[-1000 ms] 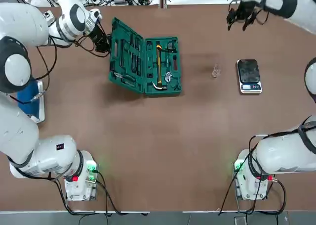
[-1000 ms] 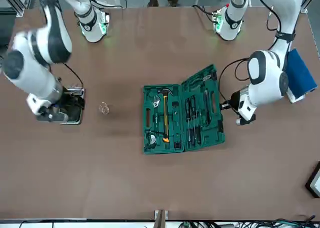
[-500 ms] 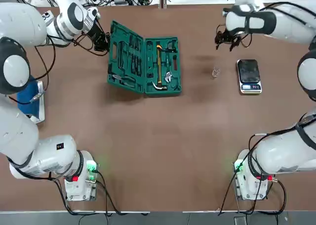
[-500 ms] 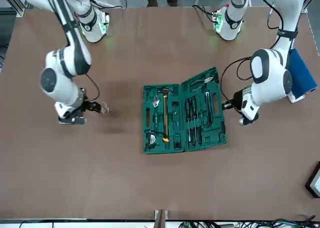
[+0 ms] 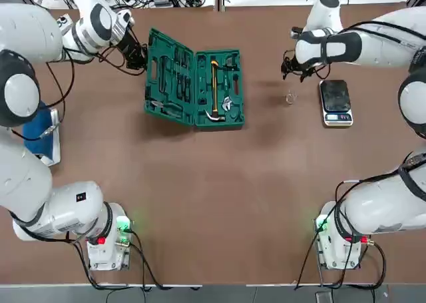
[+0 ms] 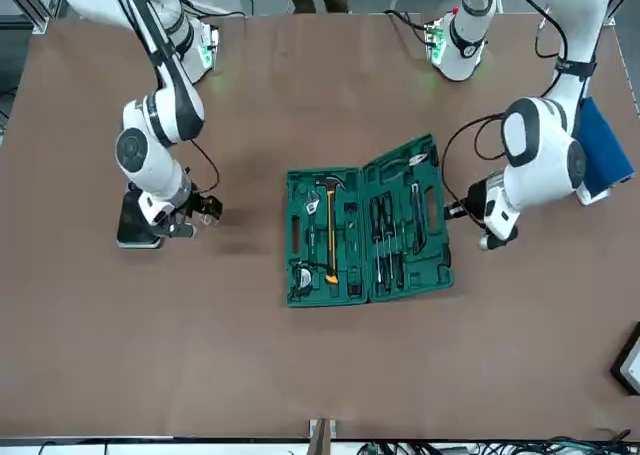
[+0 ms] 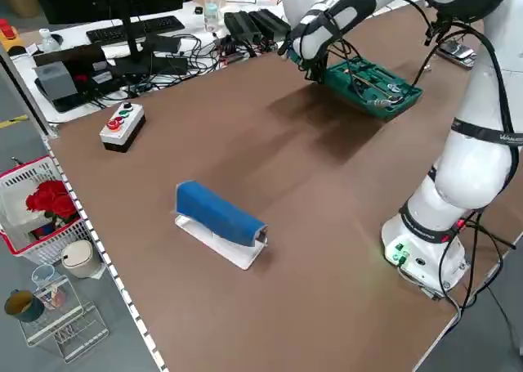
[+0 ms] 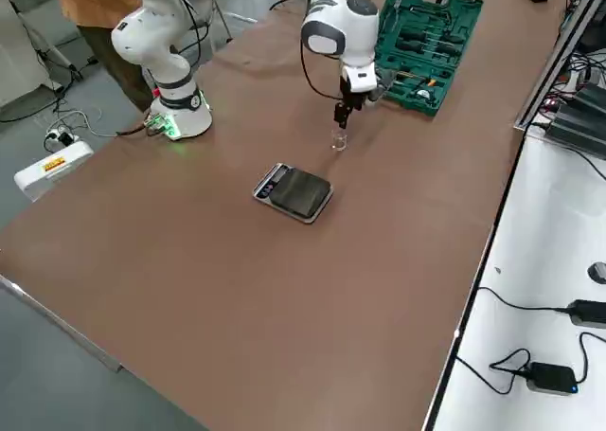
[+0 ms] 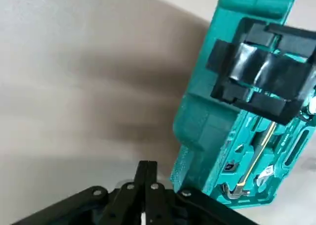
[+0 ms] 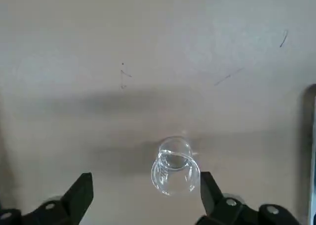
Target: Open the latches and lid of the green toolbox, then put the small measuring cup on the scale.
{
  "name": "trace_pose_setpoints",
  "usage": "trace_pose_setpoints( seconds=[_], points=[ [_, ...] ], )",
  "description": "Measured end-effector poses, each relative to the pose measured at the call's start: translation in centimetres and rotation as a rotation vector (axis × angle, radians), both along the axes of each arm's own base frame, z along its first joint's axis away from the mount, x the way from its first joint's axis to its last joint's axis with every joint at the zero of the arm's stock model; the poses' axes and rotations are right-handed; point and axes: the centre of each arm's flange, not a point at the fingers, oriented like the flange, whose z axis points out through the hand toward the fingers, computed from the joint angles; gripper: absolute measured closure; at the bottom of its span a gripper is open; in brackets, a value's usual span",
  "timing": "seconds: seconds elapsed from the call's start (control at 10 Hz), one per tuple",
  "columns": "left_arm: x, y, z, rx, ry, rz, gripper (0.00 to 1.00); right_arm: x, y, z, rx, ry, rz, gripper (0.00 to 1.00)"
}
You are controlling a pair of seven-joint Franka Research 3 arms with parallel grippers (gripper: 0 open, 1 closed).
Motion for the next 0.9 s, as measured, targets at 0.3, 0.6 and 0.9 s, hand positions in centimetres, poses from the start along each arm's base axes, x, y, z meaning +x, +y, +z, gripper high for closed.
trace_pose_setpoints(
  seconds=[0.3,0.6,0.9],
  points=[
    [-0.1,0.8,-0.4,0.002,0.002,-0.004,0.99,-0.4,1.3,-1.9,0.013,-0.001,-0.004,0.07],
    [-0.3,1.0,-1.3,0.005,0.002,0.001,0.99,-0.8,1.9,-3.7,0.017,0.016,-0.006,0.12],
    [-0.2,1.2,-2.7,0.008,-0.001,0.012,0.99,-1.2,1.8,-4.4,0.014,0.032,-0.006,0.19]
  ],
)
